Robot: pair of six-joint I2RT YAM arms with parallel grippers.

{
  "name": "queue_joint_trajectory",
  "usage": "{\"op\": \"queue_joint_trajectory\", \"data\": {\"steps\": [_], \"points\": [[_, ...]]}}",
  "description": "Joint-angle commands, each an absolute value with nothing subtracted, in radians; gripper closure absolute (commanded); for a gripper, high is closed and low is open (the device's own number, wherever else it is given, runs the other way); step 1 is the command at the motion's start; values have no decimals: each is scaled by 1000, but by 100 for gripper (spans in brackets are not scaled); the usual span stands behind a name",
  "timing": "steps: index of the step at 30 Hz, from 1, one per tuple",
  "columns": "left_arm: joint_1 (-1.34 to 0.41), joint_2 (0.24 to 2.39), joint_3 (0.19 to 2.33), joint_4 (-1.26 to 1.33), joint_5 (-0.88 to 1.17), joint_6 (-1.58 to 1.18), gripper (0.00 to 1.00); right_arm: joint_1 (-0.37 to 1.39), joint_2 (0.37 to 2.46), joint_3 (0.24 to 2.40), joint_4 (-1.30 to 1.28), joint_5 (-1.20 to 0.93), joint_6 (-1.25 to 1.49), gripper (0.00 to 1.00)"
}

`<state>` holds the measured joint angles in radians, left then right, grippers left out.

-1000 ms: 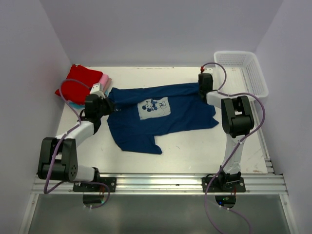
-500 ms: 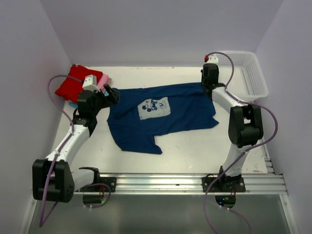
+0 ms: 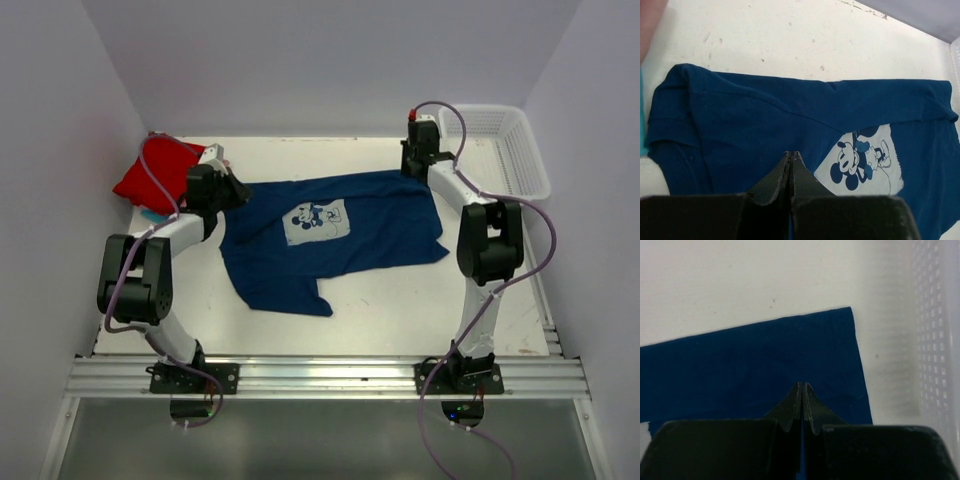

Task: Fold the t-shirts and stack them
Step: Fold the flattened tshirt in 1/3 of the way

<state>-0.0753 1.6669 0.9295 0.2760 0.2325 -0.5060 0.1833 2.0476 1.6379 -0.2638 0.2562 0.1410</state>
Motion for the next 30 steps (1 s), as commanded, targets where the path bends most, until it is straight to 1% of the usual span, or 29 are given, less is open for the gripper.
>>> {"op": "queue_joint_trajectory", "data": {"steps": [1, 5, 10, 16, 19, 24, 30], "points": [[-81, 1730, 986, 417, 281, -557, 100, 187, 2063, 1683, -314, 198, 184, 100], [-81, 1813, 1015, 460, 305, -561, 100, 187, 2097, 1706, -344, 152, 204, 100], [-81, 1859, 1023, 420, 282, -548, 100, 186, 2134, 1718, -362, 98, 227, 100], [-83, 1874, 1008, 358, 232, -545, 100, 186, 2193, 1746, -393, 98, 239, 100], [-83, 1902, 1011, 348, 241, -543, 100, 184, 2223, 1766, -405, 110, 242, 100], [-83, 1979, 1066, 322, 256, -545, 100, 184, 2246, 1773, -423, 120, 253, 100], [-83, 2113, 1215, 259, 290, -535, 100, 183, 2243, 1767, -428, 140, 253, 100]]}}
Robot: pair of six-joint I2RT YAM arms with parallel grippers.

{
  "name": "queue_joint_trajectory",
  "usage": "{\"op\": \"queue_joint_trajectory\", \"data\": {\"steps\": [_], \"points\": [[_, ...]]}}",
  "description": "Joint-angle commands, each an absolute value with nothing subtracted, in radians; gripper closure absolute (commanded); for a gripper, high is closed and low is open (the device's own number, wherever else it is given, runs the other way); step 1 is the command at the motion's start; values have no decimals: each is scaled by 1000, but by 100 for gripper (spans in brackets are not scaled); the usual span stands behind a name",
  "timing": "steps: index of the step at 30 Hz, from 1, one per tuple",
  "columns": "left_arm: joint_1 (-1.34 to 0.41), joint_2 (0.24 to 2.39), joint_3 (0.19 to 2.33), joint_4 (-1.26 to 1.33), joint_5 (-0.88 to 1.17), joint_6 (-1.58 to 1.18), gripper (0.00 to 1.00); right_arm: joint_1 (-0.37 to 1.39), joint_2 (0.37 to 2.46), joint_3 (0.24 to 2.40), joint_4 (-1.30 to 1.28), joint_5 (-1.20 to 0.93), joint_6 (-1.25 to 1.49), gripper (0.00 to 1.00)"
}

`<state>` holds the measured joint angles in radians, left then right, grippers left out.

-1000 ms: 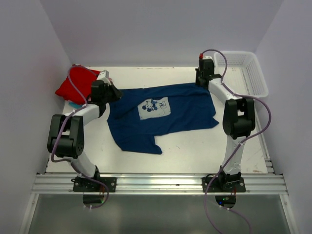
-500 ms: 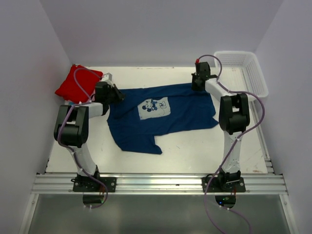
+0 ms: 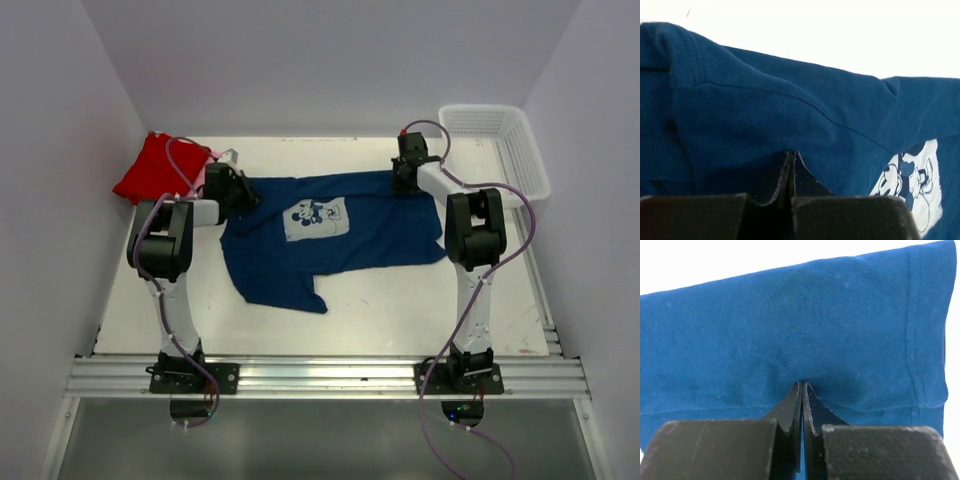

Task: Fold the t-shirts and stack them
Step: Fold the flattened tshirt in 1/3 of the way

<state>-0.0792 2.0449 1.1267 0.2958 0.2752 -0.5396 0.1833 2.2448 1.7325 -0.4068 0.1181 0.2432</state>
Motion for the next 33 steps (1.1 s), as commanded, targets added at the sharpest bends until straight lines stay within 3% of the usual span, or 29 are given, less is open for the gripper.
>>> {"op": "queue_joint_trajectory", "data": {"steps": [1, 12, 15, 20, 24, 28, 33], "points": [[-83, 2131, 1235, 250, 291, -535, 100, 183, 2241, 1772, -426, 146, 252, 100], [-81, 2379, 1702, 91, 360, -541, 100, 155, 2344, 1925, -492, 176, 256, 100], [-77, 2405, 1744, 104, 380, -549, 100, 152, 2365, 1954, -503, 176, 261, 100], [-71, 2288, 1632, 256, 440, -581, 100, 150, 2336, 1954, -485, 183, 268, 100], [-74, 2105, 1465, 388, 442, -568, 100, 152, 2195, 1771, -329, 166, 287, 100], [-86, 1898, 1341, 368, 422, -503, 100, 152, 2004, 1603, -155, 137, 305, 100], [-118, 1645, 1148, 229, 408, -463, 92, 188, 1811, 1465, -213, 8, 307, 100]]}}
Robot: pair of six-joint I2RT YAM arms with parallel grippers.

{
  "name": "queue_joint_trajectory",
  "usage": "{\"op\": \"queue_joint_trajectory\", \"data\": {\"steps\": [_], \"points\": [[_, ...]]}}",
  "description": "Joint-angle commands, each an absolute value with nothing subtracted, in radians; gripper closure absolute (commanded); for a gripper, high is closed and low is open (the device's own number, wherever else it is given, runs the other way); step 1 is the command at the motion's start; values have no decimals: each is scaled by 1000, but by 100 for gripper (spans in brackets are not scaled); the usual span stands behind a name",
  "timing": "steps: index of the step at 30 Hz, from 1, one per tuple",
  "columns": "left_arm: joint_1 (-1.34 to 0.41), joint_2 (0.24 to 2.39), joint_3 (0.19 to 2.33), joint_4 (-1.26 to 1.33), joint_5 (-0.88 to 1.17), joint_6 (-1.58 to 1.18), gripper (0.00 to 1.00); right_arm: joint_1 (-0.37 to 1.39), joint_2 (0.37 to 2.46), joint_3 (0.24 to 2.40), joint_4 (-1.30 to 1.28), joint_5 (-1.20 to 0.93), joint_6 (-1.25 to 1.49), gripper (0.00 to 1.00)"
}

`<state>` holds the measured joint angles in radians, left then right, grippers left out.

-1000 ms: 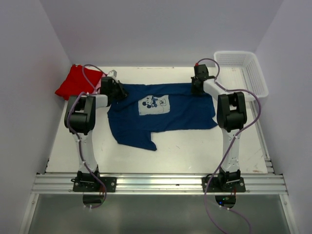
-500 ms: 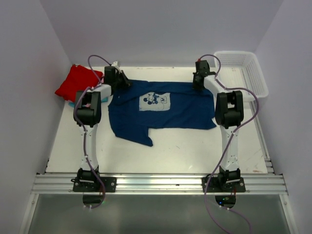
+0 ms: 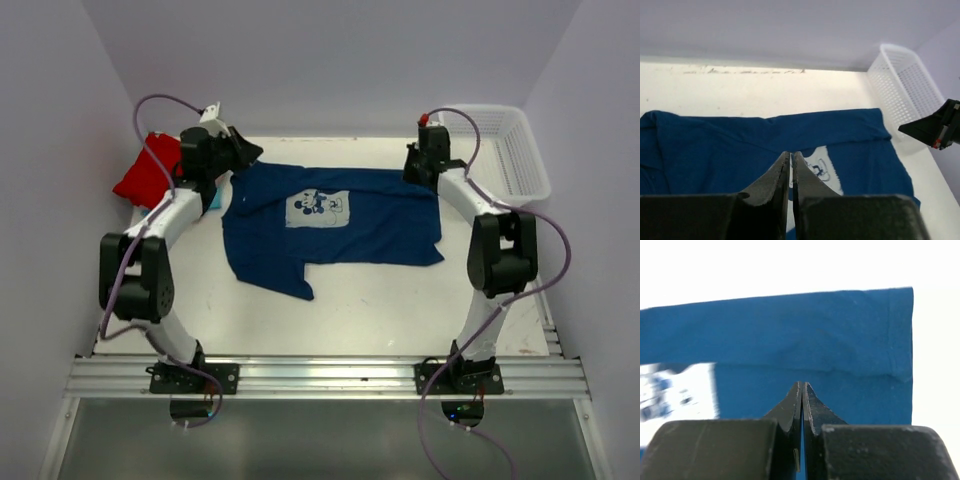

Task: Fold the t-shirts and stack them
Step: Fold the flattened tshirt in 1/3 of the way

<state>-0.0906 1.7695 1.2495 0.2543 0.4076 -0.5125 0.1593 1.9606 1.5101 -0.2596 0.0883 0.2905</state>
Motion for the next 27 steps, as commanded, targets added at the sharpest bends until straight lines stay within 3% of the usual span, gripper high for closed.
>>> {"op": "queue_joint_trajectory", "data": {"steps": [1, 2, 5, 6, 7, 10, 11, 12, 16, 22, 27], "points": [[-138, 1581, 1117, 201, 403, -457, 89, 195, 1783, 1438, -221, 3, 305, 100], [-152, 1551, 1089, 171, 397, -440, 76, 204, 1761, 1415, -236, 3, 305, 100], [-213, 1444, 990, 13, 342, -416, 57, 230, 1688, 1335, -337, -44, 311, 96], [-225, 1419, 935, -70, 324, -411, 53, 239, 1668, 1280, -359, -60, 322, 68], [-242, 1369, 904, -102, 308, -411, 49, 247, 1634, 1258, -379, -55, 313, 61], [-252, 1249, 793, -187, 299, -433, 39, 281, 1565, 1172, -429, -41, 278, 54], [-253, 1215, 743, -219, 305, -445, 27, 281, 1543, 1148, -436, -58, 279, 53], [-258, 1180, 724, -242, 305, -448, 26, 281, 1522, 1106, -448, -63, 297, 51], [-281, 989, 661, -386, 269, -471, 0, 301, 1352, 1013, -465, -57, 318, 41], [-310, 841, 621, -509, 223, -564, 0, 311, 1226, 965, -497, -63, 328, 35], [-318, 867, 545, -402, 221, -618, 0, 313, 1276, 951, -457, -121, 341, 37]]}}
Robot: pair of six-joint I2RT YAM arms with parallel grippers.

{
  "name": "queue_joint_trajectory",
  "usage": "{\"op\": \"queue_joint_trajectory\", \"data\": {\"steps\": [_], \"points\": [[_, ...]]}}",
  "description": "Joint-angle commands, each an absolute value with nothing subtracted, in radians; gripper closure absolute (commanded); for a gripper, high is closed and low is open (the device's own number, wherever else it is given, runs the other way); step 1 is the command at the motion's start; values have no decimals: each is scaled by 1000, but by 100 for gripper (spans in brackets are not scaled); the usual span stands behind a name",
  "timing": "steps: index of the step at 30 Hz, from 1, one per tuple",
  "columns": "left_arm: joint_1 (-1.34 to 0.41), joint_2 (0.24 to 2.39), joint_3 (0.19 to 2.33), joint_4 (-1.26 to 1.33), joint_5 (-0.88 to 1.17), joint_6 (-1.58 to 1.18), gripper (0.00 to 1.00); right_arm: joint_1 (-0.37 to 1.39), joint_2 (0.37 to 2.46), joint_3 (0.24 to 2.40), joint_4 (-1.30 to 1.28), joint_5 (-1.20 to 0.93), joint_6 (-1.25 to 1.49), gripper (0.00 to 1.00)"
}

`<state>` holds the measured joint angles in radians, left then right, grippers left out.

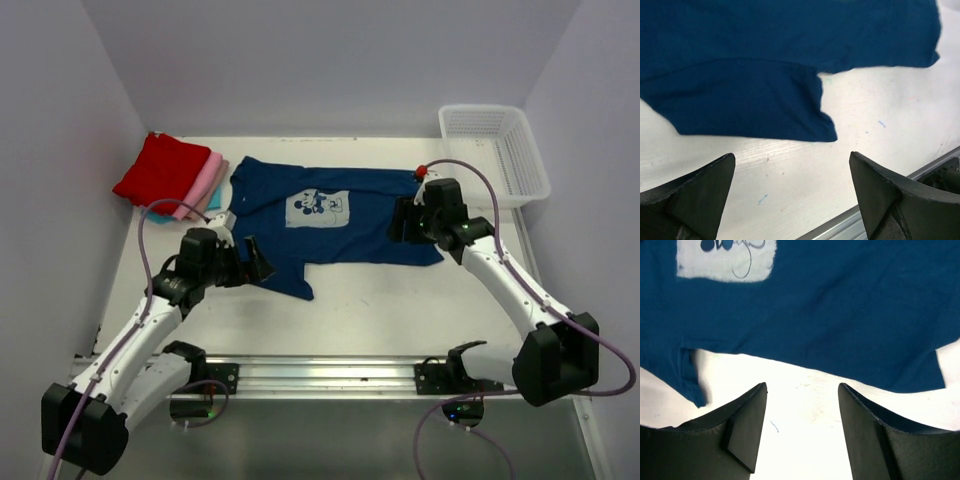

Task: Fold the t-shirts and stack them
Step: Fold the flattened tshirt in 1/3 of the way

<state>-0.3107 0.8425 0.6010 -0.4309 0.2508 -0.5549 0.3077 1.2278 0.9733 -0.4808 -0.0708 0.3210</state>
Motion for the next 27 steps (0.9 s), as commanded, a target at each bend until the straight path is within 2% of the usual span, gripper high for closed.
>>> {"op": "queue_joint_trajectory", "data": {"steps": [1, 7, 11, 12, 13, 14, 15, 17, 18, 20, 21, 27], "points": [[-318, 894, 534, -372, 221, -621, 0, 314, 1288, 954, -451, -170, 341, 39], [-314, 1133, 610, -80, 140, -545, 0, 328, 1335, 985, -437, -288, 339, 53], [-308, 1375, 829, 130, 184, -519, 2, 333, 1286, 947, -439, -287, 333, 59], [-308, 1479, 872, 147, 205, -520, 7, 334, 1273, 936, -440, -287, 330, 61], [-304, 1535, 970, 153, 216, -517, 12, 336, 1252, 927, -440, -288, 330, 75], [-299, 1589, 1015, 158, 248, -517, 16, 336, 1244, 901, -428, -294, 330, 84], [-285, 1691, 1056, 170, 274, -522, 27, 336, 1238, 890, -425, -299, 330, 96], [-270, 1787, 1182, 173, 319, -538, 46, 336, 1230, 856, -401, -314, 331, 100], [-256, 1863, 1218, 173, 333, -541, 66, 337, 1235, 847, -387, -328, 336, 100], [-247, 1926, 1303, 152, 341, -545, 86, 341, 1267, 825, -310, -344, 347, 100], [-241, 1971, 1327, 140, 333, -543, 100, 342, 1287, 824, -279, -368, 353, 100], [-233, 2016, 1407, 43, 290, -503, 100, 363, 1556, 972, -186, -465, 391, 100]]}}
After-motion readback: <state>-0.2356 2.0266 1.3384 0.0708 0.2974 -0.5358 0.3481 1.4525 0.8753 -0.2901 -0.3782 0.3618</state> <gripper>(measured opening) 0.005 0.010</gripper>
